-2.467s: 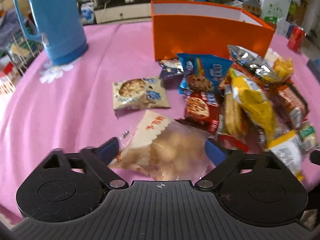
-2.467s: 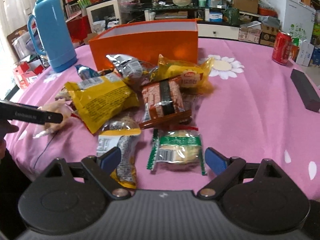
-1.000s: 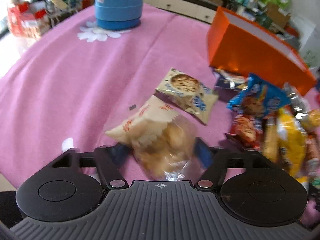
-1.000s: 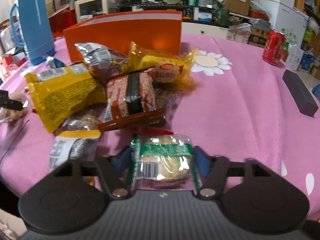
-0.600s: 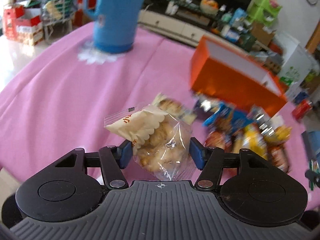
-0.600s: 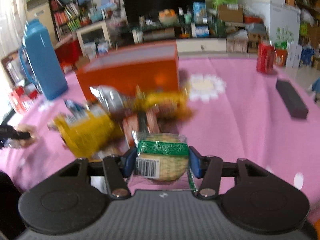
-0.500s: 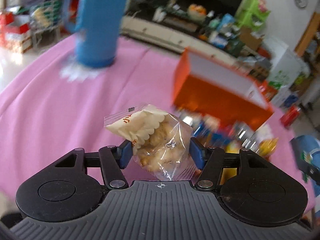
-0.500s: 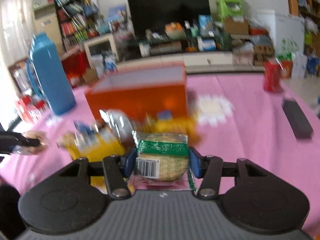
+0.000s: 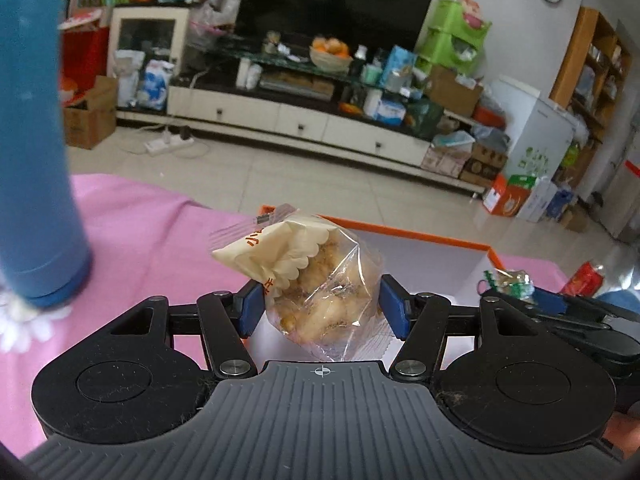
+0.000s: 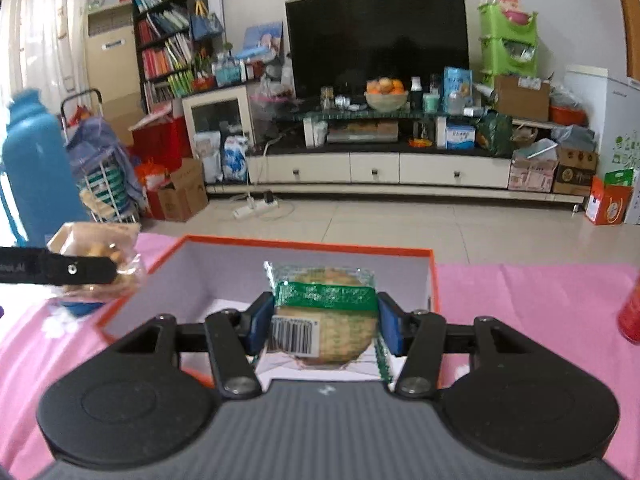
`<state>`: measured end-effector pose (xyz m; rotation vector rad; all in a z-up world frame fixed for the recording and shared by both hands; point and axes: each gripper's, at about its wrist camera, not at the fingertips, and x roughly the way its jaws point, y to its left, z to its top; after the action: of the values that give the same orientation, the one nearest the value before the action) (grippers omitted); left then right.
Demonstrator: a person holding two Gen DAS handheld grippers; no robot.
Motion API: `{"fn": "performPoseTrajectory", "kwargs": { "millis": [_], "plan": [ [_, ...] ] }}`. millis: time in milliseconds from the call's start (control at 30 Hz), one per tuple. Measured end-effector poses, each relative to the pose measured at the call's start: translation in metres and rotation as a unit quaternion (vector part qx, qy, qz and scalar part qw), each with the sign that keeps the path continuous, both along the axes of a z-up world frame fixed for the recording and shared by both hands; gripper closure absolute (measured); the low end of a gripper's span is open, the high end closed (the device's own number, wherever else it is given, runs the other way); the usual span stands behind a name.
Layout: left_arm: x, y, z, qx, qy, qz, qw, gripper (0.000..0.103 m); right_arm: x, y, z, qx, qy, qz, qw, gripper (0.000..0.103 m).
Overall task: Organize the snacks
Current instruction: 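Carry both snacks over the orange box and open both tools inside, then grasp the white-and-yellow chip bag with right tool while left returns to pile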
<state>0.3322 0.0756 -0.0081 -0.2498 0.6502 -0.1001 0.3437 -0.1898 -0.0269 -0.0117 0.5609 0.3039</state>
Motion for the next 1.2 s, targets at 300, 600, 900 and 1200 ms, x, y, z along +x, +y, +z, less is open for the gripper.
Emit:
{"fn": "performPoseTrajectory", "kwargs": {
  "millis": [300,600,900,1200],
  "plan": [
    [-0.005,-0.007,-0.002,0.021,-0.026,-0.009,0.9994,0.050,-0.003,0.001,0.011,0.007,-0.035,-0.002,0.999,0.017],
    [-0.136,-0.015,0.015,0.047,-0.027,-0.027,0.9982,0.042,-0.136,-0.033,0.048,0.041,-0.066,-0.009,0.997,0.011],
    [-0.261,-0.039,-0.057,0.042,0.089,-0.026,0.9948,0.043,-0.278,-0.058,-0.034,0.095,0.091,-0.056,0.990,0.011],
    [-0.296,-0.027,-0.046,0.041,0.091,0.005,0.9950,0.040,-0.282,0.010,-0.059,0.004,0.104,0.039,0.994,0.012]
  ]
}}
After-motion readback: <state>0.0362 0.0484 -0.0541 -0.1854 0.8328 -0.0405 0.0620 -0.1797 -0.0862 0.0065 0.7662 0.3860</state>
